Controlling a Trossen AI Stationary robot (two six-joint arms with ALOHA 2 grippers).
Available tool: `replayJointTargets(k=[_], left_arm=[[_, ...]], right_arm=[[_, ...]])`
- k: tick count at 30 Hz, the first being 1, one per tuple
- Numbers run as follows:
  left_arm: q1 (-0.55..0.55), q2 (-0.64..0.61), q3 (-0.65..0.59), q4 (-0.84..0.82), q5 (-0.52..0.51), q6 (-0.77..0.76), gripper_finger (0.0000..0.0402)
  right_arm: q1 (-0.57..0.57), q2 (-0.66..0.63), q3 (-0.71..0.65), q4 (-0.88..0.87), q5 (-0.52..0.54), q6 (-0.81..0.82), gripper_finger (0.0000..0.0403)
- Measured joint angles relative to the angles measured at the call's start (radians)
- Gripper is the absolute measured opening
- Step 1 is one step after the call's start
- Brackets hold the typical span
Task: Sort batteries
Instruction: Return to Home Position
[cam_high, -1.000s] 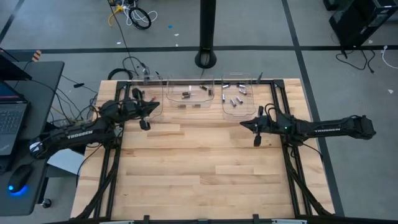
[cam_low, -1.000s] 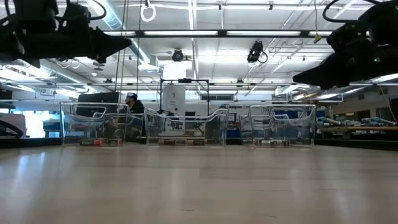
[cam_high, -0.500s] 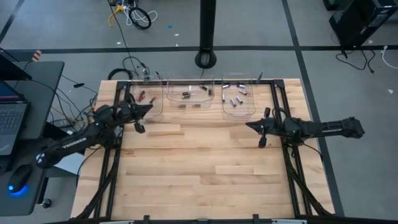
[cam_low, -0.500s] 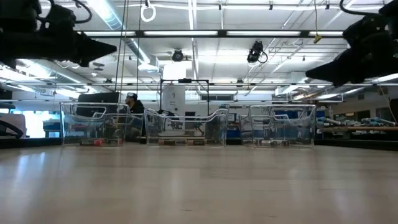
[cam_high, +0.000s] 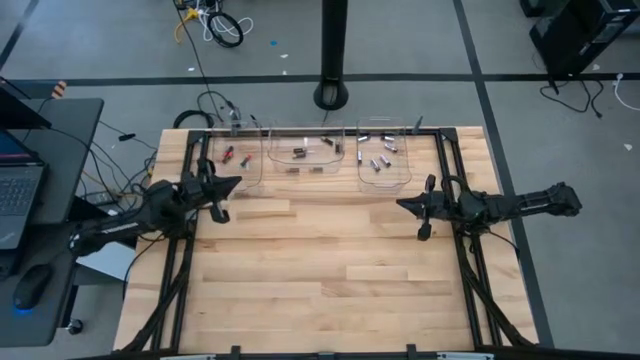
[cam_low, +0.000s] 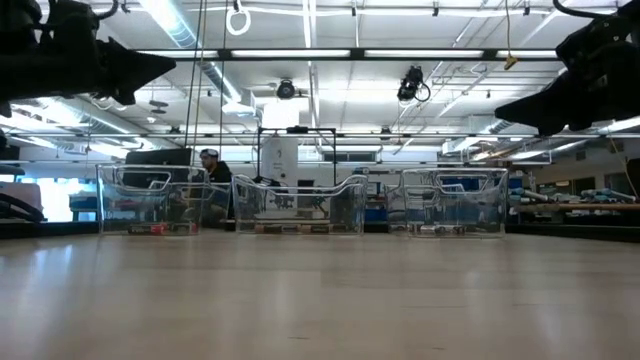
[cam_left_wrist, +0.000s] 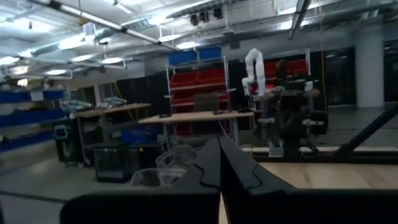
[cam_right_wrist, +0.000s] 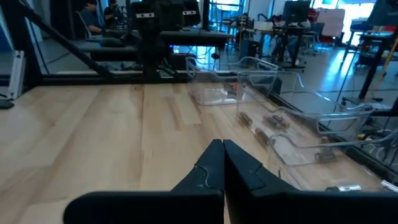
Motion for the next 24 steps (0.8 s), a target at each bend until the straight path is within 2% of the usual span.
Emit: replayJointTargets(k=[5,9,18,24], left_arm=[[-0.090,-0.004,0.000,-0.003,-0.071,0.037,0.0002],[-0.117,-0.004,0.000,-0.024,-0.132,0.042,0.0005],[-0.118,-0.003,0.000,-0.084,-0.134,0.010,0.0008],[-0.118,-0.003,-0.001,-0.097,-0.116,0.009,0.0009]], right_arm=[[-0.003,0.007,-0.014,0.040,-0.006,-0.003,0.0004],[-0.050,0.043,-0.014,0.042,-0.006,0.036,0.0004],[-0.111,0.144,-0.014,0.044,0.002,0.089,0.0006],[-0.056,0.174,-0.014,0.043,-0.007,0.089,0.0005]])
